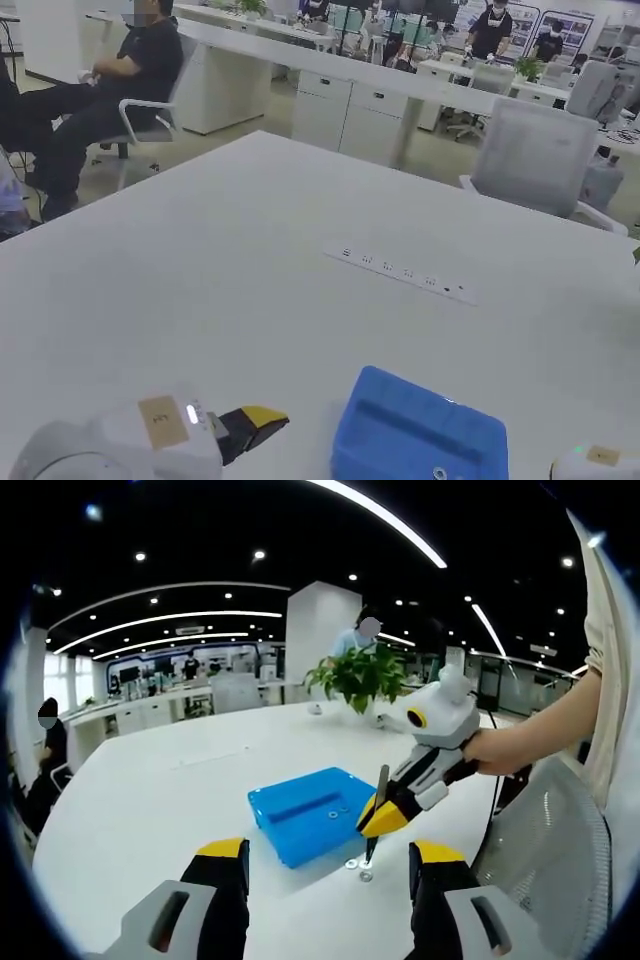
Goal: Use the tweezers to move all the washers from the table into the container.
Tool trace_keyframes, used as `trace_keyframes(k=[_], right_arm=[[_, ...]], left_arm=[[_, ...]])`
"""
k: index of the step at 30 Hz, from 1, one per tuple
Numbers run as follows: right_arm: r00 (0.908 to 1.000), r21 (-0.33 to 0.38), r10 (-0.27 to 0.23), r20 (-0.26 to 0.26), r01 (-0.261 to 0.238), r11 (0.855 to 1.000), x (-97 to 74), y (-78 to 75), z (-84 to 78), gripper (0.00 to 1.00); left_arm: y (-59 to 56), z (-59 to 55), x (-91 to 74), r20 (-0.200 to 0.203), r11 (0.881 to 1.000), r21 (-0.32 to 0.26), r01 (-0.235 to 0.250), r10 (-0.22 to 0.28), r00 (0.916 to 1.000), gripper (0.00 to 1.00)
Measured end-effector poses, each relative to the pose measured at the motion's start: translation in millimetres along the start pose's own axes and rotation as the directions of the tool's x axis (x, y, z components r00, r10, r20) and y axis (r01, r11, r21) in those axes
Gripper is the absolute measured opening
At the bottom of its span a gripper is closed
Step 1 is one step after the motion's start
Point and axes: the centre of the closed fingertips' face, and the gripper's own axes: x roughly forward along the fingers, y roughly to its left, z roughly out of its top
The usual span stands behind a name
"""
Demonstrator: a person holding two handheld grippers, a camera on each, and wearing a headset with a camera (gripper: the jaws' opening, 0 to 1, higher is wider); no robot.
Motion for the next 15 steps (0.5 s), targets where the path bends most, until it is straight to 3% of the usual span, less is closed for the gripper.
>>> trace_keyframes(k=[10,15], right_arm=[[0.9994,-0.019,0.006,-0.034,-0.007,1.000,6.0,-0.9,-5.2,0.04],[0.9985,-0.062,0.006,-0.055,-0.010,0.998,7.0,1.6,-6.8,0.04]], left_arm=[[0.5,0.1,0.1,0.000,1.000,-0.001,-0.002,0.002,1.0000,0.64],[0.7,0.1,0.1,0.000,1.000,-0.001,-0.003,0.003,1.0000,0.64]])
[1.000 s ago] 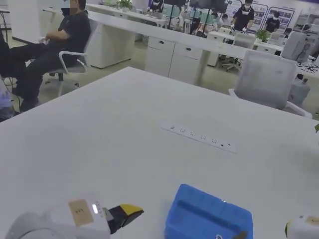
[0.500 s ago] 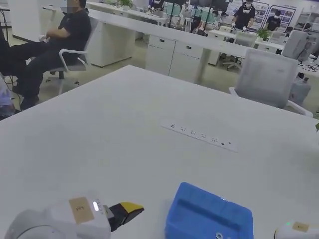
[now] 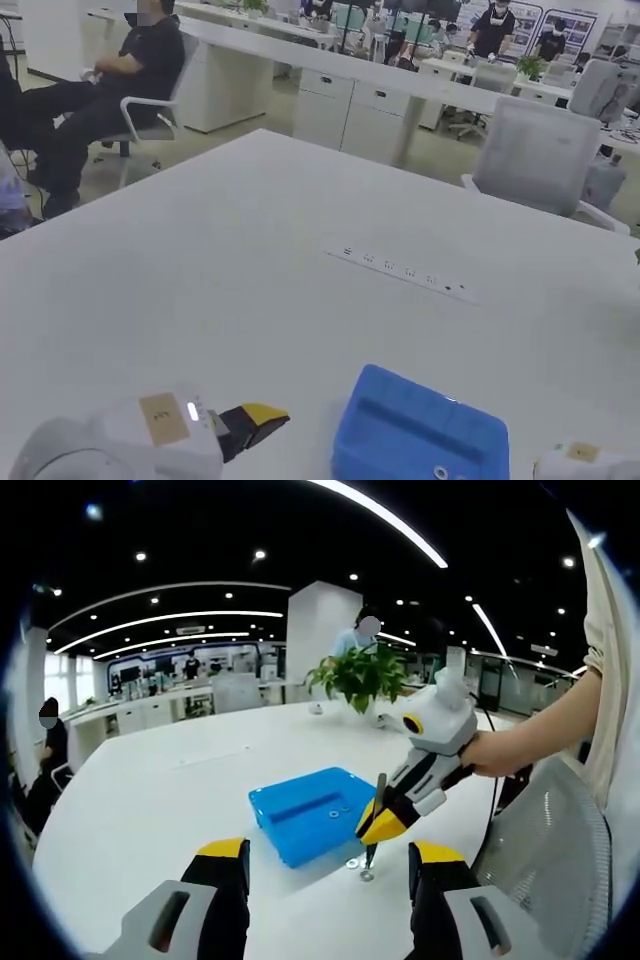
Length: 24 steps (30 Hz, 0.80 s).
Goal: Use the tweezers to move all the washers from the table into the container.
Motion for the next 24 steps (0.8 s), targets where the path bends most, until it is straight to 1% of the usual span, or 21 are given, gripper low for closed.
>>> trace_keyframes(k=[5,7,9,12,13,16,17,19,24], right_arm=[[0.9999,-0.061,-0.003,-0.014,0.002,0.998,-0.2,4.3,-0.9,0.04],[0.9999,-0.070,-0.002,-0.015,0.001,0.998,0.2,6.8,-1.1,0.04],[0.9999,-0.106,0.001,-0.016,-0.003,0.994,1.0,9.4,-1.4,0.03],[0.9996,-0.188,0.000,-0.029,-0.005,0.982,1.8,11.9,-1.9,0.03],[0.9995,-0.197,0.002,-0.031,-0.008,0.980,2.2,13.5,-2.1,0.03],[0.9995,-0.202,-0.005,-0.031,-0.002,0.979,1.6,11.0,-2.1,0.03],[0.9996,-0.184,-0.010,-0.026,0.006,0.983,0.9,9.6,-1.8,0.03],[0.9999,-0.157,0.000,-0.014,-0.003,0.988,-1.0,10.0,0.2,0.03],[1.0000,-0.140,-0.003,0.008,0.004,0.990,-7.6,7.1,7.9,0.03]], left_arm=[[-0.7,-0.6,0.3,-0.005,1.000,0.005,0.002,-0.002,1.0000,0.64],[-0.7,-0.9,0.3,-0.007,1.000,0.007,0.002,-0.002,1.0000,0.64],[-0.9,-1.0,0.4,-0.008,1.000,0.010,0.002,-0.002,1.0000,0.63],[-1.7,-1.0,0.4,-0.010,1.000,0.013,0.004,-0.004,0.9999,0.63],[-1.8,-1.0,0.2,-0.010,1.000,0.015,0.004,-0.004,0.9999,0.63],[-1.8,-0.7,0.0,-0.010,1.000,0.015,0.003,-0.003,0.9999,0.63],[-1.7,-0.5,-0.1,-0.009,1.000,0.014,0.002,-0.002,1.0000,0.63],[-1.3,-0.3,-0.5,-0.007,1.000,0.010,0.000,0.000,1.0000,0.63],[-0.7,0.4,-1.0,-0.001,1.000,0.004,-0.001,0.001,1.0000,0.63]])
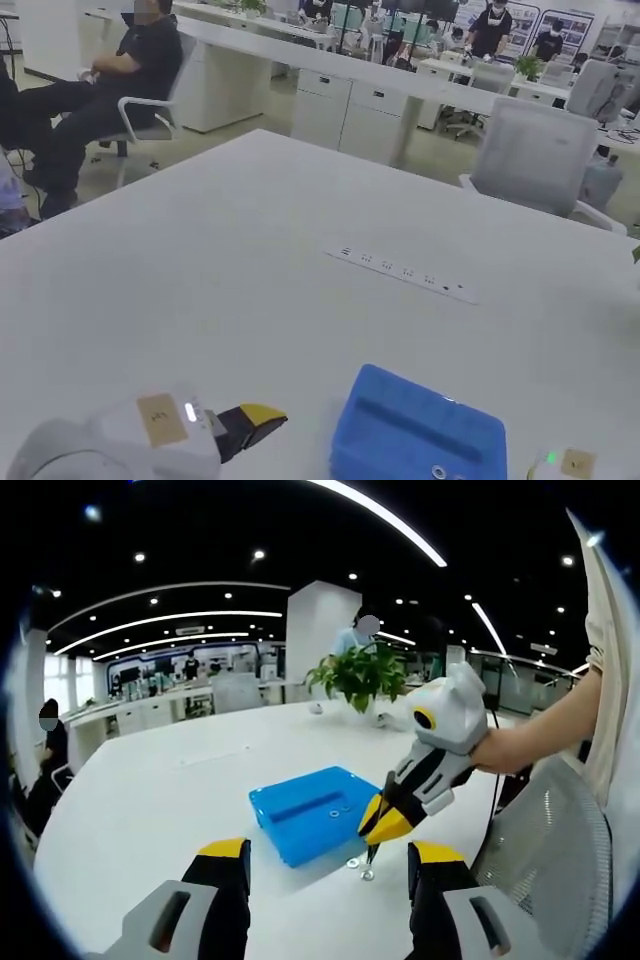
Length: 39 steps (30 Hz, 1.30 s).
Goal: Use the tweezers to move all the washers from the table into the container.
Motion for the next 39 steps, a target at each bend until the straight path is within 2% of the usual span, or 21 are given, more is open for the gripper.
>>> trace_keyframes(k=[2,5,10,17,29,39], right_arm=[[0.9999,0.017,-0.007,0.011,0.007,1.000,-2.7,-2.8,2.7,0.03],[0.9977,0.088,-0.011,0.067,0.005,0.996,-7.6,-7.4,13.3,0.03],[0.9964,0.094,-0.018,0.083,0.010,0.996,-12.9,-13.3,20.9,0.03],[0.9911,0.132,-0.015,0.132,-0.003,0.991,-18.8,-16.8,34.9,0.03],[0.9862,0.126,-0.030,0.163,0.009,0.992,-24.8,-27.4,52.5,0.03],[0.9836,0.123,-0.043,0.176,0.021,0.992,-21.6,-41.4,62.6,0.03]], left_arm=[[-0.2,0.0,0.1,0.001,1.000,0.000,0.001,-0.001,1.0000,0.63],[-0.2,-0.2,0.2,0.000,1.000,0.001,0.001,-0.001,1.0000,0.63],[-0.3,-0.9,0.6,-0.001,1.000,-0.001,0.003,-0.003,1.0000,0.63],[0.3,-0.8,0.6,0.001,1.000,-0.001,0.002,-0.002,1.0000,0.63],[0.1,-0.8,0.2,0.002,1.000,-0.005,0.005,-0.005,1.0000,0.63],[-1.4,-1.5,1.0,-0.003,1.000,-0.001,0.014,-0.014,0.9999,0.63]])
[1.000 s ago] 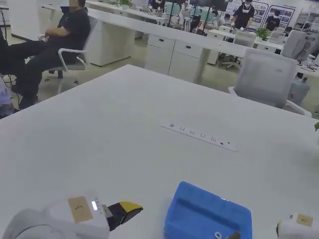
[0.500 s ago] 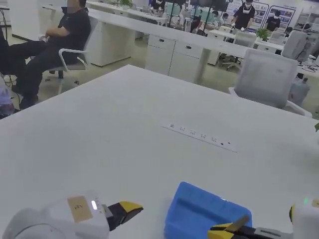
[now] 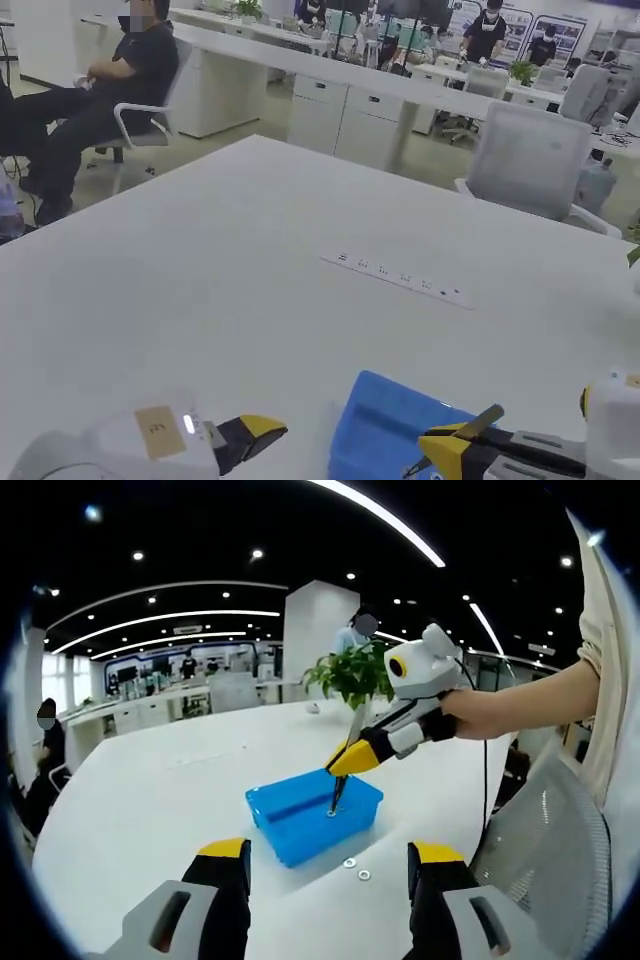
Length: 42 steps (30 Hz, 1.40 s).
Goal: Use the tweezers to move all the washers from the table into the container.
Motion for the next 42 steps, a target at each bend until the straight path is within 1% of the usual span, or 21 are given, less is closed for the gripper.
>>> trace_keyframes(k=[2,7,13,21,28,34,42], right_arm=[[1.0000,0.010,-0.008,0.004,0.008,1.000,0.4,-5.3,0.2,0.03],[0.9993,0.064,-0.034,0.018,0.033,0.997,0.4,-18.3,-0.7,0.03],[0.9987,0.083,-0.048,0.016,0.047,0.995,-0.1,-26.1,-2.5,0.03],[0.9977,0.090,-0.063,-0.023,0.065,0.994,5.0,-38.6,-11.4,0.03],[0.9966,0.081,-0.062,-0.054,0.066,0.995,10.5,-45.9,-15.8,0.03],[0.9946,0.075,-0.065,-0.081,0.071,0.995,14.1,-50.3,-19.9,0.03],[0.9924,0.072,-0.066,-0.104,0.073,0.995,19.8,-55.1,-23.9,0.03]], left_arm=[[0.0,-0.1,0.0,0.000,1.000,-0.002,0.000,0.000,1.0000,0.63],[0.9,-0.4,0.0,0.000,1.000,-0.005,-0.001,0.001,1.0000,0.63],[1.3,-0.7,0.2,-0.002,1.000,-0.005,-0.002,0.002,1.0000,0.63],[3.6,-0.3,-0.1,0.002,1.000,-0.011,-0.011,0.011,0.9999,0.63],[4.2,-0.1,-0.3,0.003,1.000,-0.011,-0.015,0.015,0.9999,0.63],[4.7,0.6,-0.7,0.007,1.000,-0.014,-0.018,0.018,0.9998,0.62],[4.7,0.7,-1.1,0.008,1.000,-0.015,-0.020,0.020,0.9998,0.62]])
